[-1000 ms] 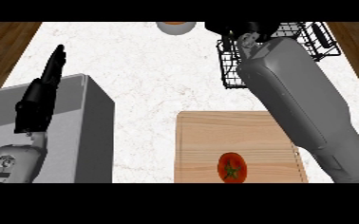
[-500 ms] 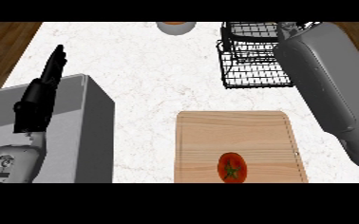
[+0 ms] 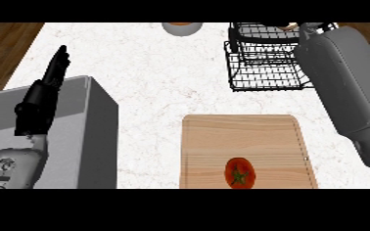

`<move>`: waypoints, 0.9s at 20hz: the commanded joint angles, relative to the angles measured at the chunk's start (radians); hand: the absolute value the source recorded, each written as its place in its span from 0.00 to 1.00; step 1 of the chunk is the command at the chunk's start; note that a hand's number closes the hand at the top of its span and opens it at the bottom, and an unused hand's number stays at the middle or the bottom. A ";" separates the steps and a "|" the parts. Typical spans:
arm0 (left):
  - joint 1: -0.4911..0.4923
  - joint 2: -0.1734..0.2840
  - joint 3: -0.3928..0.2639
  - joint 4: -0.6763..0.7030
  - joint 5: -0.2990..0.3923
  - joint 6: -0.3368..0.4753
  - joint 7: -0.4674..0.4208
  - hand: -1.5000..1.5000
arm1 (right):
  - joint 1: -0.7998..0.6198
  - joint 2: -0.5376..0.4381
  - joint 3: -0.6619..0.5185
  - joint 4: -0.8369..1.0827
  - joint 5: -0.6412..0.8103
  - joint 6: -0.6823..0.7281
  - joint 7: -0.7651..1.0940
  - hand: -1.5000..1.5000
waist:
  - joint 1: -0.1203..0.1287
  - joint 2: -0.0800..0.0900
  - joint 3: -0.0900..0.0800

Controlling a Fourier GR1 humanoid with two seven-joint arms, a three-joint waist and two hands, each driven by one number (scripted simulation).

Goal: Pick the cupcake from the cutting board and place it in the tiered basket

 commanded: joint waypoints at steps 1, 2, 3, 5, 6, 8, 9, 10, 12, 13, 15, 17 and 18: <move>0.051 -0.018 -0.002 0.059 -0.007 0.005 0.053 0.50 | 0.019 -0.005 -0.052 0.062 -0.072 0.049 -0.074 1.00 | 0.001 0.009 -0.015; 0.095 -0.024 -0.019 0.028 -0.018 0.014 0.039 0.50 | 0.032 0.034 -0.100 0.055 -0.109 0.033 0.002 1.00 | 0.003 0.006 -0.015; 0.074 -0.008 -0.003 0.027 -0.005 0.001 0.061 0.50 | 0.058 0.055 -0.155 0.042 -0.166 0.016 0.025 1.00 | -0.005 0.004 -0.014; 0.059 -0.024 0.007 0.089 -0.007 0.000 0.017 0.50 | 0.045 0.031 -0.148 0.110 -0.150 0.035 -0.019 0.00 | -0.001 0.013 -0.015; 0.102 -0.052 -0.030 0.018 -0.030 0.025 0.038 0.50 | 0.072 0.023 -0.141 0.119 -0.133 0.015 -0.042 0.00 | 0.004 0.008 -0.015; 0.081 -0.024 -0.009 0.013 -0.019 -0.007 0.058 0.50 | 0.052 0.037 -0.166 0.117 -0.145 -0.015 -0.054 0.00 | 0.003 0.007 -0.015; 0.107 -0.041 0.002 0.059 -0.014 0.005 0.012 0.50 | 0.105 0.051 -0.168 0.080 -0.155 -0.056 -0.079 0.00 | -0.004 0.007 -0.015; 0.075 -0.045 -0.011 0.031 -0.031 0.017 0.060 0.50 | 0.103 0.065 -0.200 0.105 -0.166 -0.132 -0.114 0.00 | 0.003 0.011 -0.014; 0.055 -0.028 0.008 0.041 -0.016 -0.004 0.068 0.50 | 0.096 0.045 -0.247 0.134 -0.198 -0.152 -0.157 0.00 | 0.005 0.013 -0.014; 0.076 -0.032 -0.003 0.023 -0.016 -0.012 0.060 0.50 | 0.113 0.062 -0.252 0.094 -0.204 -0.180 -0.154 0.00 | -0.001 0.008 -0.014; 0.086 -0.037 0.016 0.078 -0.036 0.012 -0.001 0.50 | 0.097 0.024 -0.275 0.067 -0.222 -0.166 -0.177 0.00 | -0.010 0.007 -0.015; 0.065 -0.033 0.017 0.059 -0.029 0.002 0.034 0.50 | 0.081 0.043 -0.295 0.069 -0.221 -0.224 -0.175 0.00 | -0.004 0.008 -0.015; 0.101 -0.054 -0.006 0.049 -0.049 0.022 0.033 0.50 | 0.109 0.054 -0.288 0.003 -0.230 -0.222 -0.164 0.00 | -0.015 0.002 -0.015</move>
